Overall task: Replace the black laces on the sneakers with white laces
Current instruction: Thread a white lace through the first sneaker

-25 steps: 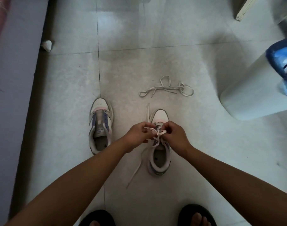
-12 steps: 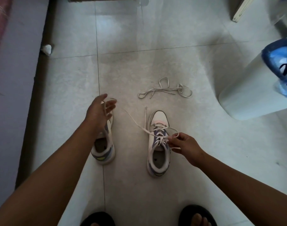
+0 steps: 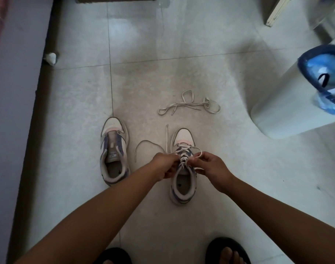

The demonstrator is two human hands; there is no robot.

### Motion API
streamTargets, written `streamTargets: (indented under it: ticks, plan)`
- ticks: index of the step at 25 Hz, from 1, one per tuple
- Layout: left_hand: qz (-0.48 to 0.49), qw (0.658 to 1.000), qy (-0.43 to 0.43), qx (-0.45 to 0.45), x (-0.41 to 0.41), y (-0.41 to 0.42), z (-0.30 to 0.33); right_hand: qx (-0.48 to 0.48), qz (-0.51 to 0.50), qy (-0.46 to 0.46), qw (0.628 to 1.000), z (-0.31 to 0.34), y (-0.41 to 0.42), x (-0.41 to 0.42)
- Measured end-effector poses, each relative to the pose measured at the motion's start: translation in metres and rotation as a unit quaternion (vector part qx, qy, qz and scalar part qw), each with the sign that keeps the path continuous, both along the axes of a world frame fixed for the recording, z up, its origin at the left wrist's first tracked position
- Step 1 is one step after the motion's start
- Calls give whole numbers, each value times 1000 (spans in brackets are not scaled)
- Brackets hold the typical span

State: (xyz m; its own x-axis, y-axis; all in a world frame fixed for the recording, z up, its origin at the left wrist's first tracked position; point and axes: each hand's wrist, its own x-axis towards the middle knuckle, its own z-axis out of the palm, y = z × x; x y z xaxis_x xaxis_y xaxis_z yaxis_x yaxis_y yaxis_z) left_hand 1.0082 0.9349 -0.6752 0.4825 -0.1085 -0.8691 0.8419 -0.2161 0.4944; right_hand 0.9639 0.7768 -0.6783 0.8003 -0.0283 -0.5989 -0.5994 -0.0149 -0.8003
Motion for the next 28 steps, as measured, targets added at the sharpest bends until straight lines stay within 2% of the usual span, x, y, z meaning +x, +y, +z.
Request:
streamTargets:
  ticks: [3, 5, 8, 9, 11, 13, 15, 18, 20, 22, 24, 26, 28]
  plan:
    - [55, 998, 9, -28, -2, -1, -2, 19, -23, 13, 999, -1, 1, -1]
    - [125, 991, 2, -42, -3, 5, -4, 9, -79, 42, 996, -3, -6, -2]
    - [144, 989, -9, 15, -14, 23, -10, -37, -131, 100, 986, -8, -23, -15]
    - [138, 990, -16, 17, -19, 26, -11, -17, -135, 107, 985, -9, -24, -18]
    - [144, 988, -57, -23, -23, 27, -12, 79, -158, 104, 979, -6, -19, -18]
    - [170, 975, -93, -111, -20, 22, -6, 185, -183, 84, 962, 0, -11, -8]
    - [210, 954, -93, -192, -16, 16, 0, 217, -178, 71, 957, 5, -4, 2]
    - [261, 946, -60, -183, -18, 12, 0, 184, -184, 98, 960, 1, 0, 5]
    - [263, 950, -47, -160, -19, 12, 0, 111, -135, 85, 981, 0, 4, 5]
    - [188, 970, -100, -121, -14, 10, 4, -53, 2, 7, 999, 3, 9, 9]
    - [54, 972, -225, -44, -6, 6, 10, -184, 158, -70, 968, 7, 17, 16]
    - [-68, 939, -338, -10, 1, 3, 15, -212, 254, -86, 940, 9, 25, 18]
    - [-173, 910, -377, -11, 4, 1, 16, -197, 251, -79, 944, 10, 26, 15]
